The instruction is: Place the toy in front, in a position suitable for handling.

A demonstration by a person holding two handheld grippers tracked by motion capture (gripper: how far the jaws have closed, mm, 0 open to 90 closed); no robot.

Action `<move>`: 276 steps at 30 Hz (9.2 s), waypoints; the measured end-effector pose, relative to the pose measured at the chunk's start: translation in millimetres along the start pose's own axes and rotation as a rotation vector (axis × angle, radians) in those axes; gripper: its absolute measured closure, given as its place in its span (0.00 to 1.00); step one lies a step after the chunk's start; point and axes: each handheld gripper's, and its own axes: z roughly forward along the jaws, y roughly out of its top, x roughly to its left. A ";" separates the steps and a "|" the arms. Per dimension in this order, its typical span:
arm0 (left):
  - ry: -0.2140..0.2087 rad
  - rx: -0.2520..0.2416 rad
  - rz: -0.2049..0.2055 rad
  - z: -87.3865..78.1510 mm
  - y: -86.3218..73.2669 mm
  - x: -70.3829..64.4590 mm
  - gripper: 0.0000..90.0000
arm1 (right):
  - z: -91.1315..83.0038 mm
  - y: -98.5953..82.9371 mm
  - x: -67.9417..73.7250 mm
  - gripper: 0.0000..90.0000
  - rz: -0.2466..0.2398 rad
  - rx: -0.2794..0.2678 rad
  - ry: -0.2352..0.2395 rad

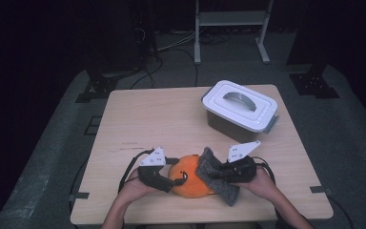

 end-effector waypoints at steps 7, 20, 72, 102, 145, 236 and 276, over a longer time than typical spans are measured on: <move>-0.009 0.010 0.064 2.5 0.3 -5.6 0.42 | -14.3 4.4 1.3 0.85 -0.012 -0.028 -0.015; -0.017 0.001 0.095 3.4 -0.6 -9.3 0.43 | -4.0 21.7 -13.4 0.85 -0.029 -0.024 -0.032; 0.006 -0.058 0.013 -6.4 -2.2 4.9 0.49 | -15.1 -16.2 -11.1 0.85 0.047 -0.033 -0.096; 0.055 -0.087 -0.070 3.6 0.4 7.5 0.51 | -21.9 10.6 33.1 0.85 -0.178 0.026 -0.168; -0.011 -0.067 -0.021 1.5 -1.7 6.9 0.46 | -8.0 22.5 -14.2 0.85 -0.035 0.052 -0.037; -0.064 -0.006 0.064 7.6 10.9 -13.8 0.40 | -19.0 27.5 -15.2 0.86 -0.028 0.003 -0.048; -0.043 -0.041 0.019 4.2 11.0 -8.0 0.33 | -25.5 0.2 -13.7 0.85 0.011 0.018 -0.078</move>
